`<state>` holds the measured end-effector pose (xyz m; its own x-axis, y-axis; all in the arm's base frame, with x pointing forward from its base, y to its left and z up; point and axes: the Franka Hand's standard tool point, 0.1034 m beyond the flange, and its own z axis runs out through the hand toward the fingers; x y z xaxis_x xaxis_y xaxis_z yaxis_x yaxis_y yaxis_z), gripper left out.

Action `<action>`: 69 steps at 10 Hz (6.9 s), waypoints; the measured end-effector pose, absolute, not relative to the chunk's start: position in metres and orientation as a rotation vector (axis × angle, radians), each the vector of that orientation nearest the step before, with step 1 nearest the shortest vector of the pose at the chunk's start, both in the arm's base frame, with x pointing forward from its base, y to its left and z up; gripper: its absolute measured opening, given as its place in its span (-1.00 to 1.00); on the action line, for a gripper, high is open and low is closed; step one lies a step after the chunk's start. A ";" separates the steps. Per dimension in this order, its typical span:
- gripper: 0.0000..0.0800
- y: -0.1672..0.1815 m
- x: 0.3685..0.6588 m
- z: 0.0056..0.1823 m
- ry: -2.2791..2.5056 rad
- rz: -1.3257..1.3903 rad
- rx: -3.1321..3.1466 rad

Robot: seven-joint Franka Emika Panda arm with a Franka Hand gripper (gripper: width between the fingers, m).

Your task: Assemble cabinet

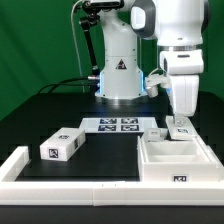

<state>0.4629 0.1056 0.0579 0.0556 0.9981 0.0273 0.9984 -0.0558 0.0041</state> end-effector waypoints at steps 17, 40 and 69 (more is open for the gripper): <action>-0.82 0.100 0.468 0.058 -2.143 -0.026 -2.273; -0.82 0.099 0.479 0.057 -2.133 -0.037 -2.281; 0.12 0.089 0.594 0.060 -2.192 -0.152 -2.245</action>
Offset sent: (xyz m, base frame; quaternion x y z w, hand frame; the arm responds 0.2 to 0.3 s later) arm 0.0051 -0.0125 0.0059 0.0120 -0.0007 -0.0084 0.9999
